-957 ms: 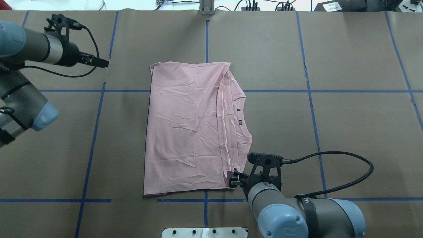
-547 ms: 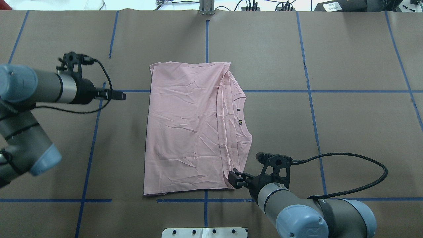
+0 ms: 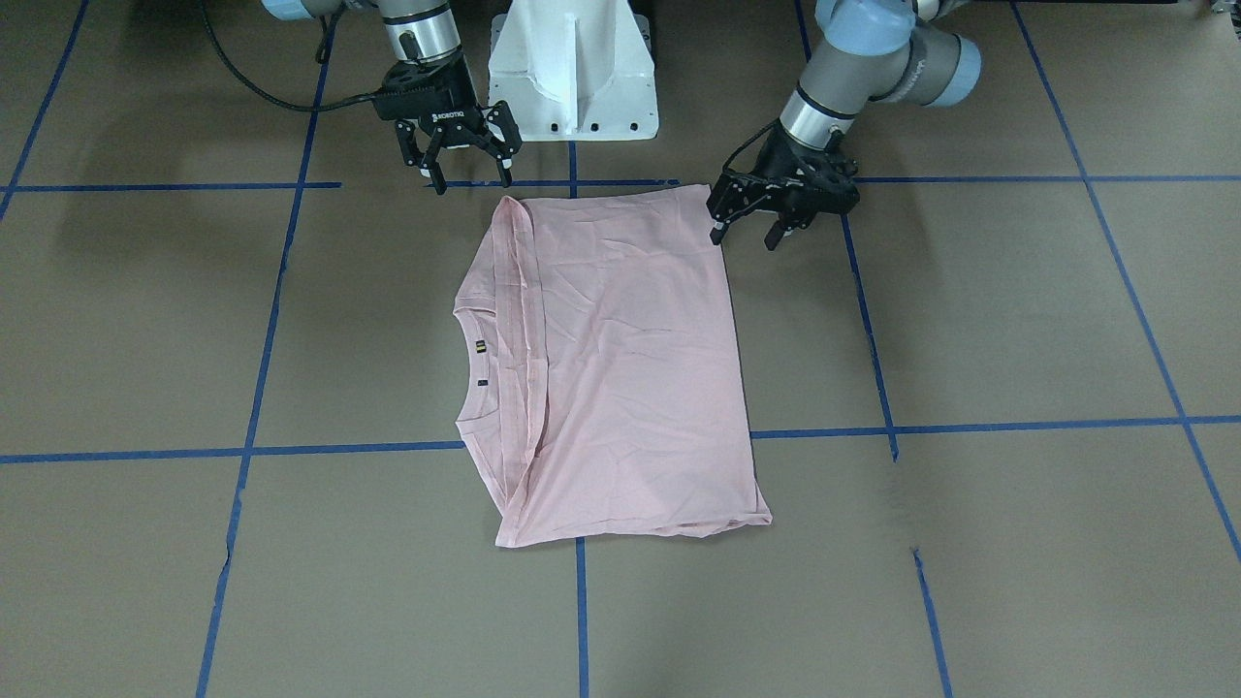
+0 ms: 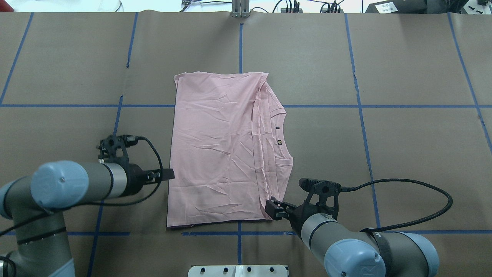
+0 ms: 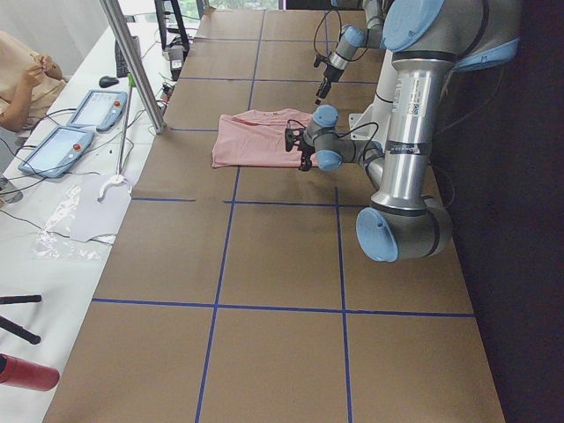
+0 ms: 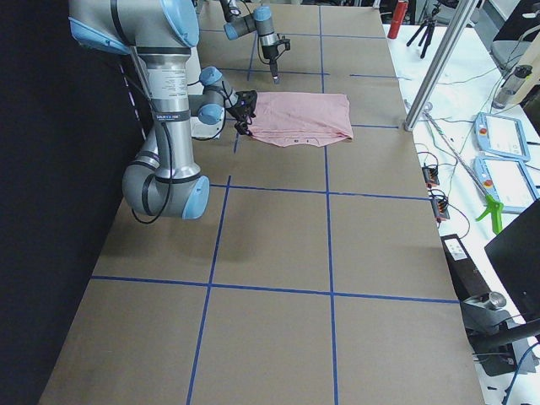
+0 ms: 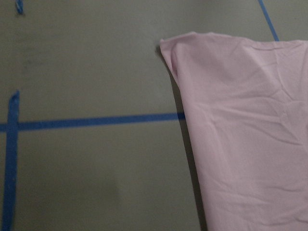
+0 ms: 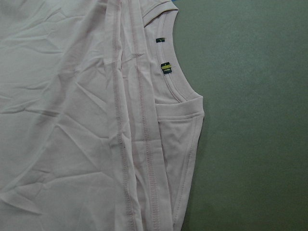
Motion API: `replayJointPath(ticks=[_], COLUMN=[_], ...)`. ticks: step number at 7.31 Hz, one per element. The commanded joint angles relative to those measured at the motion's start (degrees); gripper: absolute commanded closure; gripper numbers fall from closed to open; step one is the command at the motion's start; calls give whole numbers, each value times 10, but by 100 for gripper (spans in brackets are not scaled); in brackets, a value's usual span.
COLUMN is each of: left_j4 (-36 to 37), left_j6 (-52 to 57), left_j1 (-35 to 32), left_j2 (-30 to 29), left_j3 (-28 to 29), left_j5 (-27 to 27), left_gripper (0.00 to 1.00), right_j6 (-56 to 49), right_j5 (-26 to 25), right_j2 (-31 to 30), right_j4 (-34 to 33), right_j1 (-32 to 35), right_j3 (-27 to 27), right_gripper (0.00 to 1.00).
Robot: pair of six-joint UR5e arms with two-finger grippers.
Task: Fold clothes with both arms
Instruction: 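Move the left gripper to the shirt edge nearest the robot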
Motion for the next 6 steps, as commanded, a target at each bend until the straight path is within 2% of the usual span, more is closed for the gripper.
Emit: replayJointPath(ticks=[1,3,6], left_j4=[7,7,7], left_j6=[-59,-71,-76], left_j1=[50,71,95], left_j2=[0,-1,0], left_j3=[-1,-5,-4], left_j5=[18,18,18], left_gripper=[40,44,44], right_j6=[0,0,0], right_j5=[-1,-1,-1], right_j2=[1,3,3], right_j4=[0,0,0], right_j1=[0,0,-1], right_j3=[-1,-1,-3], right_gripper=[0,0,0])
